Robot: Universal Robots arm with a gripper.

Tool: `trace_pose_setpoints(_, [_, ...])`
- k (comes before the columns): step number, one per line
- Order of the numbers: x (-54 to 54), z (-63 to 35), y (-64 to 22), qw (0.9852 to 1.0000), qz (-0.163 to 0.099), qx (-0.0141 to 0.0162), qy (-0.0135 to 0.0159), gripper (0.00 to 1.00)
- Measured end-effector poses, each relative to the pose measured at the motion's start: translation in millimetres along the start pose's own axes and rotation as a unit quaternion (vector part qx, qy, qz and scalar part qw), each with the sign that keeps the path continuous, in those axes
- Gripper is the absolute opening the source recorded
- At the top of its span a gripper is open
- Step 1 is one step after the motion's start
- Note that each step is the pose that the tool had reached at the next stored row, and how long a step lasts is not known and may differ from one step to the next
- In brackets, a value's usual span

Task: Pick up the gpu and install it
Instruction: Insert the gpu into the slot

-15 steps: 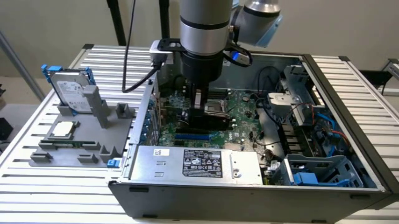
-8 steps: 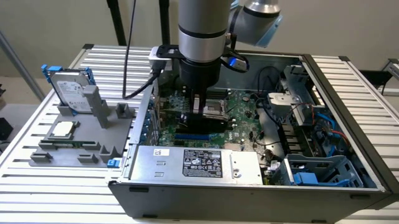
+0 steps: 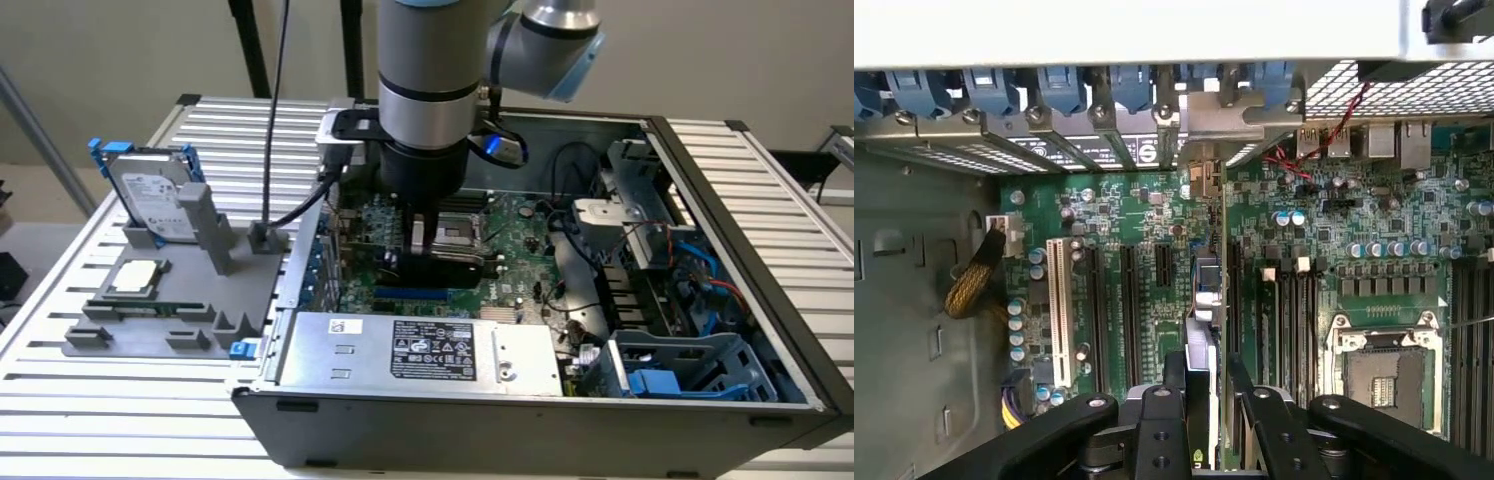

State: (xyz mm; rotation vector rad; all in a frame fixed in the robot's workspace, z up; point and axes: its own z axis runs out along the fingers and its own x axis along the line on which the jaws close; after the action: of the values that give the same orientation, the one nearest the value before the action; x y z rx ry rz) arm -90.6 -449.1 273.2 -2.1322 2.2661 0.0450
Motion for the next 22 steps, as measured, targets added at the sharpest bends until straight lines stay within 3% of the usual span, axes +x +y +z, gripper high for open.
trace_pose_setpoints(22, [2.9, 6.0, 4.5, 1.0, -0.001, -0.0006, -0.0007, 0.27])
